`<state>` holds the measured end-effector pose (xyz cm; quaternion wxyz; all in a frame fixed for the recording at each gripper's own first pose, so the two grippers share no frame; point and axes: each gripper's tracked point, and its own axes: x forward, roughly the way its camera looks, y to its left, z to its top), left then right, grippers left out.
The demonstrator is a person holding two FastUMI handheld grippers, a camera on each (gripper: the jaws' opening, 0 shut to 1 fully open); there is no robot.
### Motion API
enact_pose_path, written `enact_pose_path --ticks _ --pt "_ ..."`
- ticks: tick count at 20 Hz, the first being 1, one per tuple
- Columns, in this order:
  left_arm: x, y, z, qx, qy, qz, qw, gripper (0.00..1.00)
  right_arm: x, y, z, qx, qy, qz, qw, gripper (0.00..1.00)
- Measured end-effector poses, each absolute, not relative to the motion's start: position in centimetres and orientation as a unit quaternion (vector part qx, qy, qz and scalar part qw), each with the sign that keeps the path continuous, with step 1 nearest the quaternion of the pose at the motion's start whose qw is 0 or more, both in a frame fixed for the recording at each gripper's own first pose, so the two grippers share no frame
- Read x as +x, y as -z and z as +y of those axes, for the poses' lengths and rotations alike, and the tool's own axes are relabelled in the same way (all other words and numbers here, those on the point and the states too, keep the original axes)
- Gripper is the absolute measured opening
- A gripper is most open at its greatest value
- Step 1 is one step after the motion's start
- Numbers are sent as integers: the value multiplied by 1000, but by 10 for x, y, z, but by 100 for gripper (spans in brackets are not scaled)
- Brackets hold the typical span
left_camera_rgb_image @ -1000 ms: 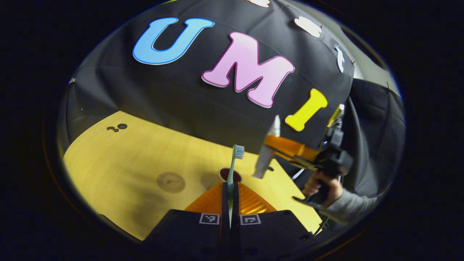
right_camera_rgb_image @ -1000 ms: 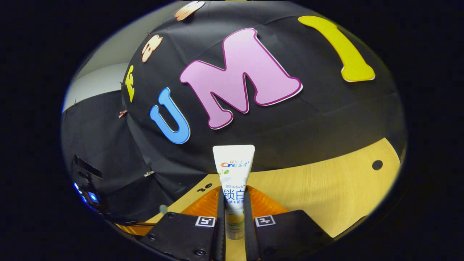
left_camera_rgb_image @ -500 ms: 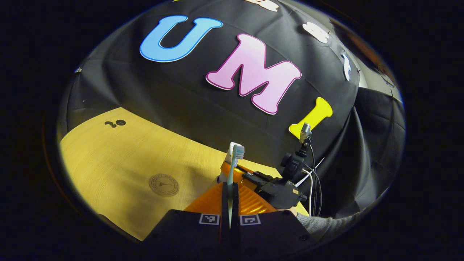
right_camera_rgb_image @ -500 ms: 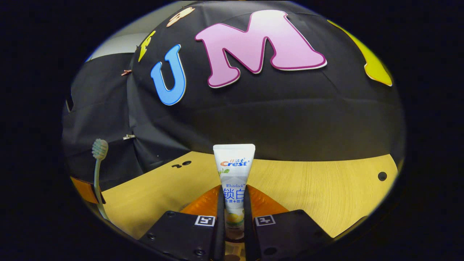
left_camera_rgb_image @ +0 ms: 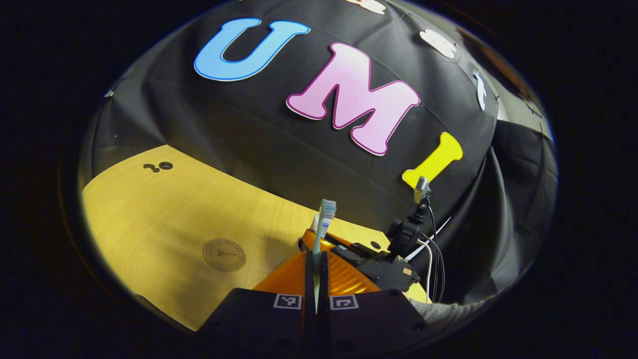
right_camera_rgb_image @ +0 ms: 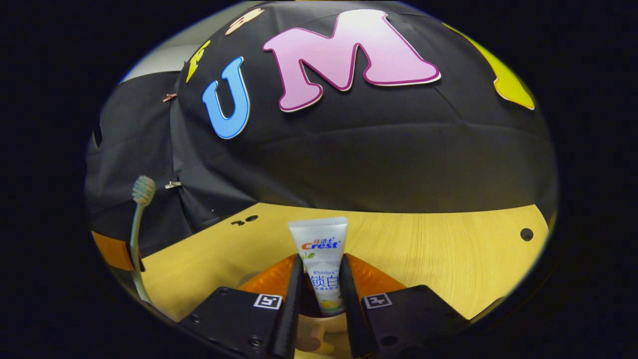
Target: Put the toothbrush and toothpaste on the desktop into the cup, then pick up the cup and place it on the coaster on the desktop.
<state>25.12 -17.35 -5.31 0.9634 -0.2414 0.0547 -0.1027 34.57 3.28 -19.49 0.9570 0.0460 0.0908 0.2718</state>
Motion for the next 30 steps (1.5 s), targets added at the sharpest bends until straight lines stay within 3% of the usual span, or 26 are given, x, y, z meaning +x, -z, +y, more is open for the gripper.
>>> enact_pose_path --ticks 1,2,3,4,9,16,19,25,30 --pt "254 48 -174 -245 103 46 963 6 343 186 30 54 -271 88 957 39" --pt "261 40 -175 -250 104 34 962 6 339 171 25 68 -272 78 957 50" --pt "266 32 -176 -257 105 18 961 6 337 156 20 82 -270 67 957 46" --pt "272 22 -178 -264 106 -2 959 6 339 140 8 97 -258 56 960 52" --pt "318 7 -191 -296 95 -59 949 6 322 102 -60 162 -212 46 963 53" --pt "353 -11 -203 -279 92 -105 950 6 286 119 -118 169 -176 65 968 53" --pt "373 -1 -202 -270 82 -104 954 6 278 127 -117 181 -175 76 965 53" --pt "369 -42 -200 -282 96 -132 945 6 272 138 -116 191 -182 93 960 53" --pt "380 -61 -169 -278 70 -161 944 6 269 140 -109 198 -186 98 957 53"
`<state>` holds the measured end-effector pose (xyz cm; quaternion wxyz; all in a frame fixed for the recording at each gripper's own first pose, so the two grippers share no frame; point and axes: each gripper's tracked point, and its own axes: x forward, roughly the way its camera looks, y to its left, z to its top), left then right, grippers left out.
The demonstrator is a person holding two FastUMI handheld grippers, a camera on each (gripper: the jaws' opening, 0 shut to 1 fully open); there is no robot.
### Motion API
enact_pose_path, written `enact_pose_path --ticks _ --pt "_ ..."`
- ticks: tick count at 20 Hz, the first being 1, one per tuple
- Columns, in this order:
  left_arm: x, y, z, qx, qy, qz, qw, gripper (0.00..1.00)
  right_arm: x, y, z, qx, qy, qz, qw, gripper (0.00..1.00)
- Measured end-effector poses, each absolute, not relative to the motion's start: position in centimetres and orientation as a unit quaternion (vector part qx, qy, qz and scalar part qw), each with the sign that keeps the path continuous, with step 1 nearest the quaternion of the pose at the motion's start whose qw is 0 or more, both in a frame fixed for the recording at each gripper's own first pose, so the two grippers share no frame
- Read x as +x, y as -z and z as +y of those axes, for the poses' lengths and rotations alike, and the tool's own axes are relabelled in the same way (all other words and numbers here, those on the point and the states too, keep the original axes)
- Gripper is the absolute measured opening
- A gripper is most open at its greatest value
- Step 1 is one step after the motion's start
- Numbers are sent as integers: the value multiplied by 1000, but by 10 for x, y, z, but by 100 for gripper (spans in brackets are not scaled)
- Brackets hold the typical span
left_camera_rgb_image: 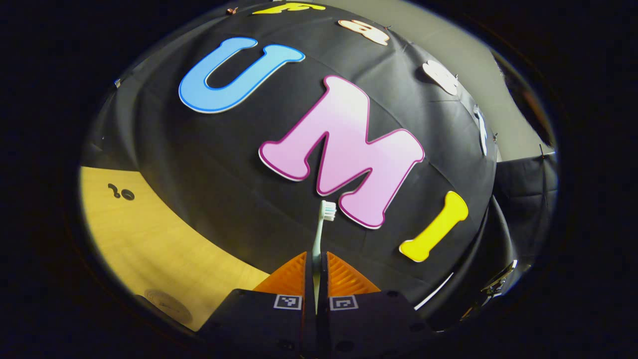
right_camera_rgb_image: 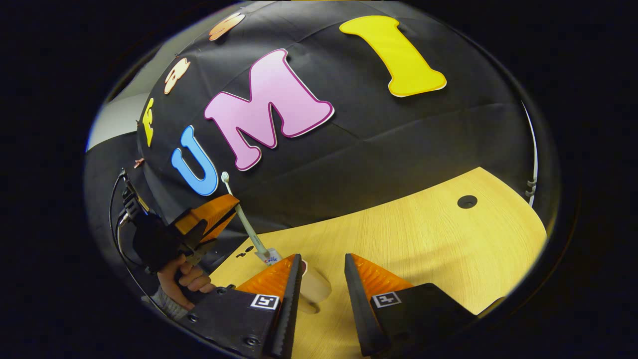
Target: Put the toothbrush and toothpaste on the desktop into the cup, then pick up the cup and place it on the coaster on the desktop.
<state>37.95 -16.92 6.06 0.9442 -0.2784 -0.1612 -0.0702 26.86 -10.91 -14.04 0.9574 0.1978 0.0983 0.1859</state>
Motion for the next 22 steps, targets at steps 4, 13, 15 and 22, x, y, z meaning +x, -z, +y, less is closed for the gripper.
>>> enact_pose_path --ticks 4,13,15,22 --pt "384 -69 -147 -280 49 -182 941 6 267 147 -104 197 -189 108 956 53" --pt "414 -1 -161 -272 42 -111 955 6 266 151 -109 193 -182 109 958 53" --pt "414 11 -170 -275 47 -97 955 6 264 152 -111 193 -181 112 958 53" --pt "410 50 -186 -219 39 -73 972 6 261 158 -108 189 -182 118 958 53"
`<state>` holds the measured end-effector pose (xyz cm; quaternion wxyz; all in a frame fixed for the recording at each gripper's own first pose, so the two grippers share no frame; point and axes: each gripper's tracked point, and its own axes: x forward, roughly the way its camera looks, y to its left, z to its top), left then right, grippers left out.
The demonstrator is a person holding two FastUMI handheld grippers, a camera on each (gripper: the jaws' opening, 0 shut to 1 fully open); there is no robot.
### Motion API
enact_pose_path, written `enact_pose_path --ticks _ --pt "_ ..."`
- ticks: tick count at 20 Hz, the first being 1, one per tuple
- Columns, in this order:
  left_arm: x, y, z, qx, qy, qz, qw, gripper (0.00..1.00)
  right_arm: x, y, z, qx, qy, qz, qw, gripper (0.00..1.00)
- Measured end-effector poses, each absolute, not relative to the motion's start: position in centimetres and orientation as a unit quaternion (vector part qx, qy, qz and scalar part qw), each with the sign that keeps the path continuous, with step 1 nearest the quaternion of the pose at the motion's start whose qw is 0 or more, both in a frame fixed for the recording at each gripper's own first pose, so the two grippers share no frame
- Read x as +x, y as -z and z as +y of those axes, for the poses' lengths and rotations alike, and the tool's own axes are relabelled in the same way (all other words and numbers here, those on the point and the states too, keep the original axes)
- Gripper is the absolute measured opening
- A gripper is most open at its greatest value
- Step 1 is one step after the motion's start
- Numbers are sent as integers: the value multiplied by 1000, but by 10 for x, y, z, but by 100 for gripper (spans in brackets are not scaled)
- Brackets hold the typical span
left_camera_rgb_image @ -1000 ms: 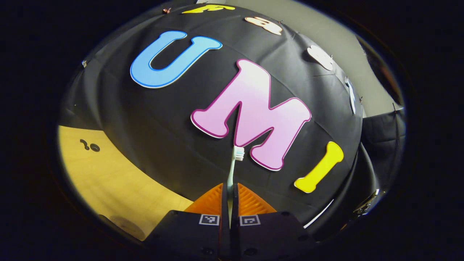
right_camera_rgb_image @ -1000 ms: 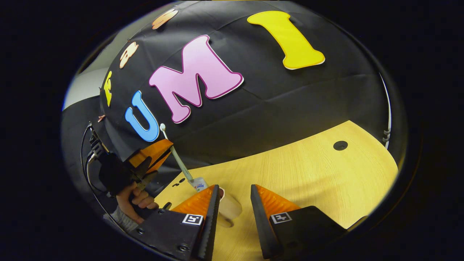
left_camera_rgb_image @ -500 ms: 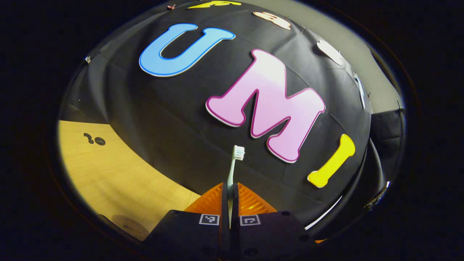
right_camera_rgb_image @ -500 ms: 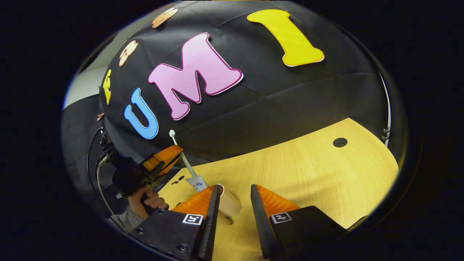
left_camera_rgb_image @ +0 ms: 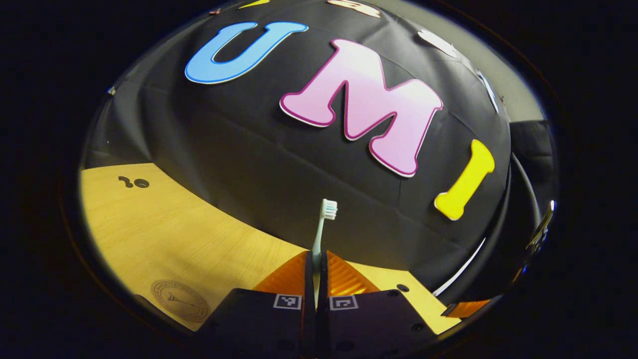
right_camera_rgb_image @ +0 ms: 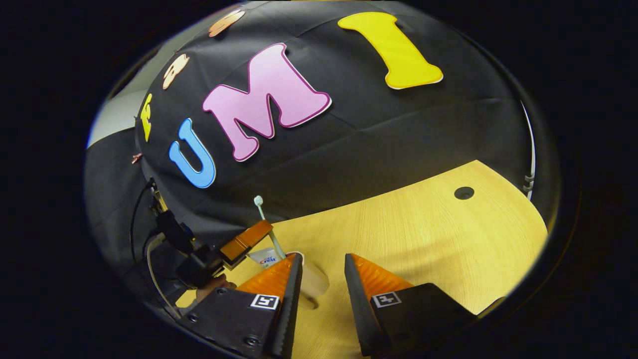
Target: Put the toothbrush and toothpaste on the desktop into the cup, then pick up the cup and place it on the coaster on the desktop.
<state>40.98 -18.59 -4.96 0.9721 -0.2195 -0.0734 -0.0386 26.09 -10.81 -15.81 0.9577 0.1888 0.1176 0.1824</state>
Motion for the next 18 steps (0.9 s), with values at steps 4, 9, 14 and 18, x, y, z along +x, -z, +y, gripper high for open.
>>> enact_pose_path --ticks 4,9,14,18 --pt "404 78 -194 -177 32 -62 982 6 258 162 -104 182 -189 123 957 53" --pt "392 87 -199 -207 47 -59 975 12 252 172 -98 172 -197 138 955 53" --pt "378 87 -190 -205 49 -51 976 32 246 184 -83 166 -206 170 949 53" --pt "349 80 -177 -204 50 -43 977 34 241 193 -66 137 -211 206 946 56"
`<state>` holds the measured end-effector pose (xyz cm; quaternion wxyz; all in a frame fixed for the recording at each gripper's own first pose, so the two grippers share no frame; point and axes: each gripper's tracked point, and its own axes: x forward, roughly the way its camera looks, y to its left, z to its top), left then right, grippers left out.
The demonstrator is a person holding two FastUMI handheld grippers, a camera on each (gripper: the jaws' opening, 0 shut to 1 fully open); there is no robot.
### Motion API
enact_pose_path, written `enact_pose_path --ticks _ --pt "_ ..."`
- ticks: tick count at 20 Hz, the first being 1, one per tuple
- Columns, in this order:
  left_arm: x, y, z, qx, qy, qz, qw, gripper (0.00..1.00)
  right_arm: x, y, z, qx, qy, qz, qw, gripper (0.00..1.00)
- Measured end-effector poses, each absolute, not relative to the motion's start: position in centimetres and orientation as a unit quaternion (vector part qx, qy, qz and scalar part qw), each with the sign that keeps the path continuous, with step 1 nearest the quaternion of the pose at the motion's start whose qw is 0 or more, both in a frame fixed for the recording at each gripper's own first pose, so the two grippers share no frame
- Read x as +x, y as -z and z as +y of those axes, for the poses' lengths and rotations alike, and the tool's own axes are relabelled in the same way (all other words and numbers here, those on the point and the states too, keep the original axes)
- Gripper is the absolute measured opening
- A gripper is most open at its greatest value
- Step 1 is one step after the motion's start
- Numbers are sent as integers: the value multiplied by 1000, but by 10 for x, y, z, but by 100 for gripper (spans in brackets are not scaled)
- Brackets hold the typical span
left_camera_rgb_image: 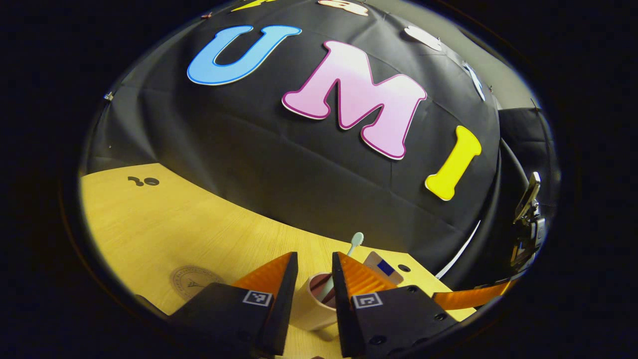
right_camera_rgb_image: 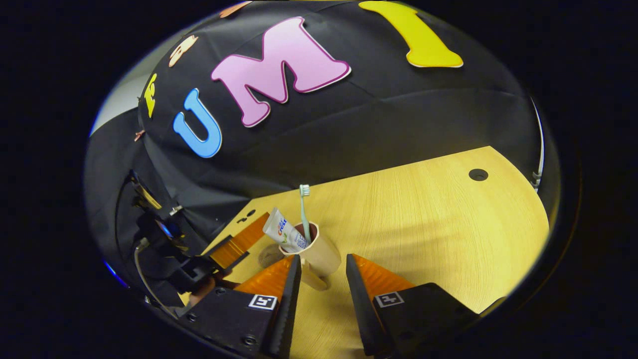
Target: Put the toothbrush and toothpaste on the desktop into the cup, then pick up the cup and place it on the coaster on the desktop.
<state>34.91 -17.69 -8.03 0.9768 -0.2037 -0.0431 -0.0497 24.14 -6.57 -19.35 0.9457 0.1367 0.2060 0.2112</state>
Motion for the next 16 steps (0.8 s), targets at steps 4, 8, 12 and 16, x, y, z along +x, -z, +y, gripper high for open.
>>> enact_pose_path --ticks 4,8,12,16 --pt "293 75 -149 -195 35 -46 979 50 243 200 -42 89 -221 242 940 57" --pt "234 93 -119 -149 22 -15 988 71 248 223 -25 33 -217 310 925 57" --pt "183 121 -84 -99 0 24 995 82 255 241 -14 -12 -206 372 905 58" --pt "150 143 -70 -113 -11 49 992 83 266 257 -2 -60 -181 413 890 58"
